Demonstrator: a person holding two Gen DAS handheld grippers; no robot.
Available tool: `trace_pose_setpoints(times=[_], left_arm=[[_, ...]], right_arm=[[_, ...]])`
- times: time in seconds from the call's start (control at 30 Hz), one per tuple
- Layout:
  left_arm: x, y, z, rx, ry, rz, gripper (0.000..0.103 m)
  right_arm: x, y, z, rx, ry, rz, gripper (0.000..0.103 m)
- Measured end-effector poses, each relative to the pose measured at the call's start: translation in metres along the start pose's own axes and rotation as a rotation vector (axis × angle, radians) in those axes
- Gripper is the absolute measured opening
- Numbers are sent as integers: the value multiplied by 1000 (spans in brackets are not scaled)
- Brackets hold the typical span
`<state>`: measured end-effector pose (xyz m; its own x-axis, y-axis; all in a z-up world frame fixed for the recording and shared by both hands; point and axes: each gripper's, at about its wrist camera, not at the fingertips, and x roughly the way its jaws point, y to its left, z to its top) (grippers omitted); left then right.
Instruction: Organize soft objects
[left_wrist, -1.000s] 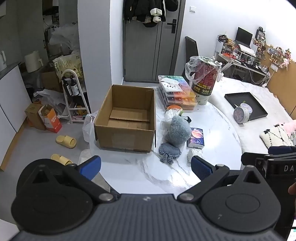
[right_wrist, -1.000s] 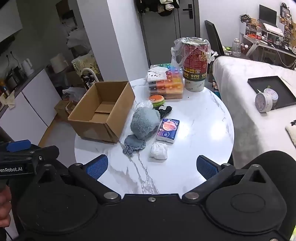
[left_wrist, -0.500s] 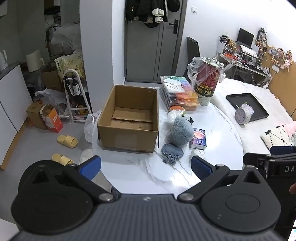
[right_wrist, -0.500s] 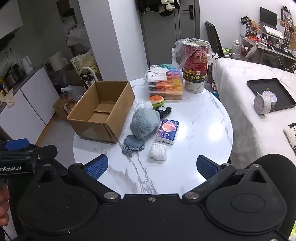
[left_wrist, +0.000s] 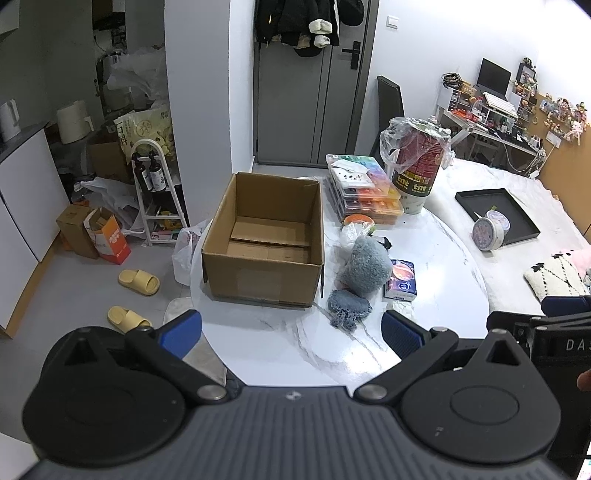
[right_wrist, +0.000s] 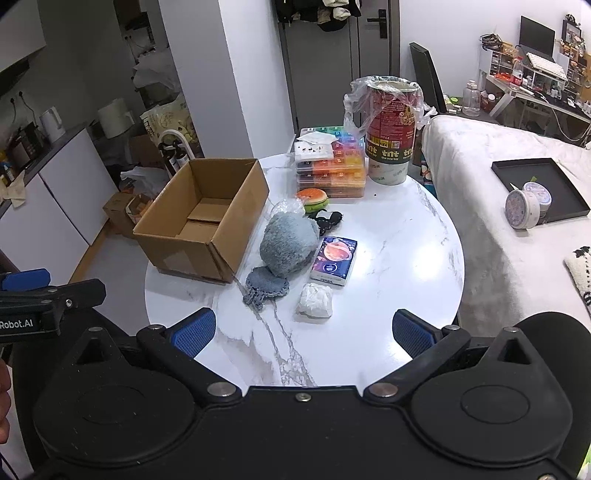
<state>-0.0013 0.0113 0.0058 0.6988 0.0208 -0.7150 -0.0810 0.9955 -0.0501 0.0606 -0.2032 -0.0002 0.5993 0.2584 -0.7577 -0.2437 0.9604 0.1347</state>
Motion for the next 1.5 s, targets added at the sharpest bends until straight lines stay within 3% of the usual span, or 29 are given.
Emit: trace_pose_setpoints(times=[1.5], left_arm=[[-4,-6,1,21,-8,-10,103]], right_arm=[[-1,-2,-1,6,-9,-20,103]])
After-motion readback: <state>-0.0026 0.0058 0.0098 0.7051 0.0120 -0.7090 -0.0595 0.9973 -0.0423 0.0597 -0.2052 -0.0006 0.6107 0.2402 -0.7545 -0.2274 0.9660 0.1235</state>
